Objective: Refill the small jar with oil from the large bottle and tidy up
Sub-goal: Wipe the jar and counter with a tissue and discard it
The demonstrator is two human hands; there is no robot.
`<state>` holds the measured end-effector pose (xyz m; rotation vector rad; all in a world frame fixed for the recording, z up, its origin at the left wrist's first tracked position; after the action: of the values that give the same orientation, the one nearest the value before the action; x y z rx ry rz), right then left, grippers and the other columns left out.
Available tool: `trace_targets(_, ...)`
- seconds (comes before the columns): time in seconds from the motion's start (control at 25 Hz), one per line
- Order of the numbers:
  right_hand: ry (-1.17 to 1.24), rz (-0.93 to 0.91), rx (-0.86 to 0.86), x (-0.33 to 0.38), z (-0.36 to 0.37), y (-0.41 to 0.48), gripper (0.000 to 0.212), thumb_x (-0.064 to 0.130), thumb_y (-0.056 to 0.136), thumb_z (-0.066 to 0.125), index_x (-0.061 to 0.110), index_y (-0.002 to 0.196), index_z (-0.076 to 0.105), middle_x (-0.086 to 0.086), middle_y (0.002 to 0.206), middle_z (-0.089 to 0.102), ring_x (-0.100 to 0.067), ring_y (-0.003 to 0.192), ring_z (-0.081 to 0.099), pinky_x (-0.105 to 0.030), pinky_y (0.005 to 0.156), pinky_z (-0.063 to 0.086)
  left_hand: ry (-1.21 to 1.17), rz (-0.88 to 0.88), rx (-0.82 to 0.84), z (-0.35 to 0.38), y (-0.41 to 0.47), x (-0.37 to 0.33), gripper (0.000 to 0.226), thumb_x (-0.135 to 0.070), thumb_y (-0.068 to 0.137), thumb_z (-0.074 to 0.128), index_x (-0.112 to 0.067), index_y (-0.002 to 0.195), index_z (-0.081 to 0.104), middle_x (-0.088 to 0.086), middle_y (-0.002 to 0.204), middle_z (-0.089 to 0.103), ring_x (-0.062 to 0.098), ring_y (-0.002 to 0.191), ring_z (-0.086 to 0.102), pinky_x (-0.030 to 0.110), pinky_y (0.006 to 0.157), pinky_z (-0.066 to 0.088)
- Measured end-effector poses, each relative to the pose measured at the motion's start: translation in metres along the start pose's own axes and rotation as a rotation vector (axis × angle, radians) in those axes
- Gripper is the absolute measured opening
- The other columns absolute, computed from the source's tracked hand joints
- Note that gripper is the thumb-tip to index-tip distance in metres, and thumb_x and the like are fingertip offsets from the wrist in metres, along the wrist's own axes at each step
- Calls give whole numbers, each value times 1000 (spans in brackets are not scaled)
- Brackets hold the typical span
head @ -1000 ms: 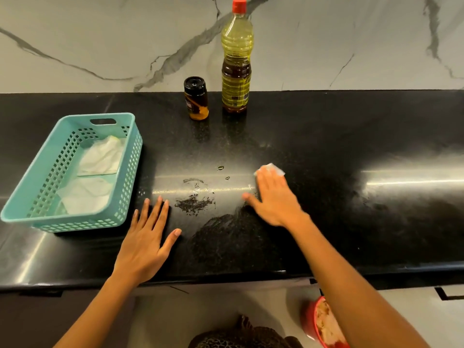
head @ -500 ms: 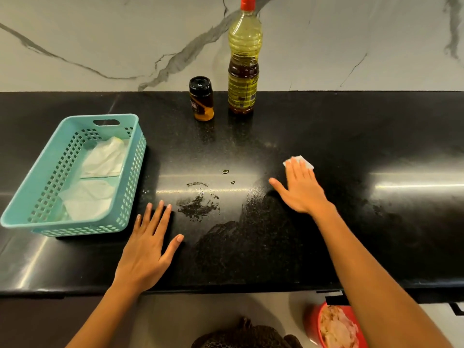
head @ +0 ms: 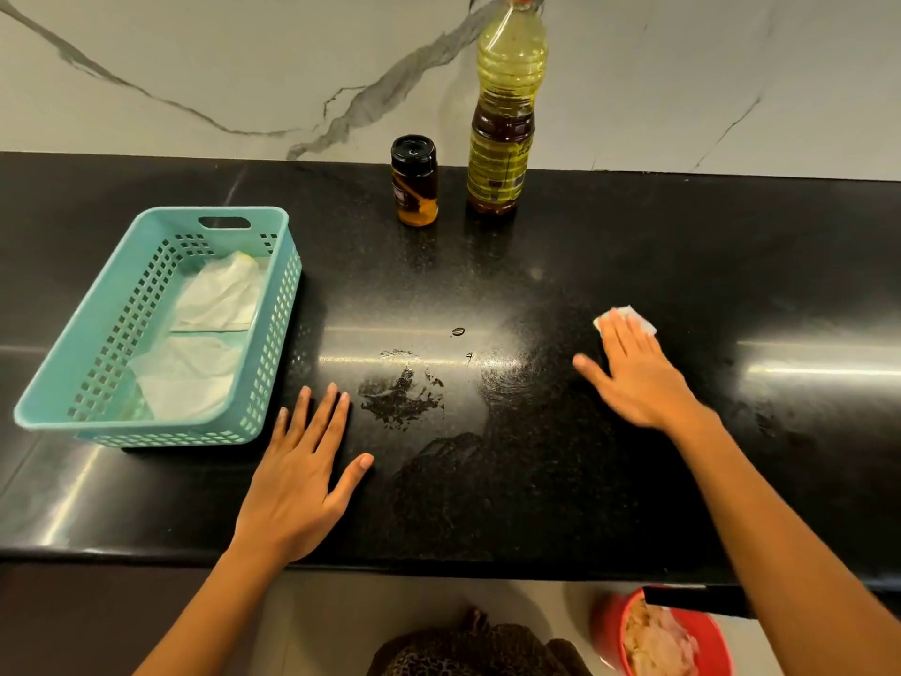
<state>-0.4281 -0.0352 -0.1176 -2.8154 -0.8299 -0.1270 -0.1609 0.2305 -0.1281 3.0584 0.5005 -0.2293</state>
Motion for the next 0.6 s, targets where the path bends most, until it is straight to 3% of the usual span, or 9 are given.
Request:
trace_targets(0.12, -3, 39, 14, 32, -2, 56, 83, 64, 88, 18, 7, 147, 7, -13, 157, -1, -25, 143, -9, -40, 117, -3, -8, 3, -7, 0, 0, 0, 74, -67, 88, 4, -22, 147, 6, -3, 155, 4, 15, 143, -11, 28, 114, -11)
trace_targets(0.28, -39, -321, 22, 123, 16, 22, 93, 71, 80, 3, 8, 148, -1, -10, 156, -11, -24, 142, -15, -39, 117, -6, -3, 11, -13, -1, 0, 1, 73, -66, 89, 5, -20, 147, 9, -1, 155, 9, 14, 142, -10, 29, 114, -9)
trace_targets(0.4, -23, -494, 40, 120, 23, -45, 96, 77, 76, -5, 14, 149, -3, -1, 154, -14, -16, 141, -19, -32, 116, -9, -12, 10, -17, -2, 1, 0, 73, -64, 90, 8, -19, 147, 9, 0, 155, 10, 15, 143, -8, 29, 115, -7)
trace_targets(0.52, -29, -326, -11, 58, 14, -27, 105, 81, 72, -10, 12, 149, 8, -6, 157, 0, -17, 143, -11, -31, 117, -5, -26, 2, -21, 0, 1, 0, 74, -65, 90, 7, -19, 147, 3, -1, 155, 6, 15, 143, -10, 30, 115, -6)
trace_targets(0.6, 9, -130, -17, 29, 2, 18, 100, 79, 76, -1, 10, 148, 7, -9, 157, -1, -18, 143, -11, -33, 116, -7, -26, 0, -19, 0, 1, 2, 75, -66, 89, 7, -19, 147, 3, -1, 156, 5, 14, 142, -10, 30, 115, -6)
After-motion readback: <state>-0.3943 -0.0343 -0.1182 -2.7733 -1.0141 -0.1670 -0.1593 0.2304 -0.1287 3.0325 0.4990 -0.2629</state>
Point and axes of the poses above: each hand's wrist, its own y-axis towards the middle knuckle, its own z-axis out of the palm, x = y × z, the point moved 5 cm from there along y, towards the middle knuckle
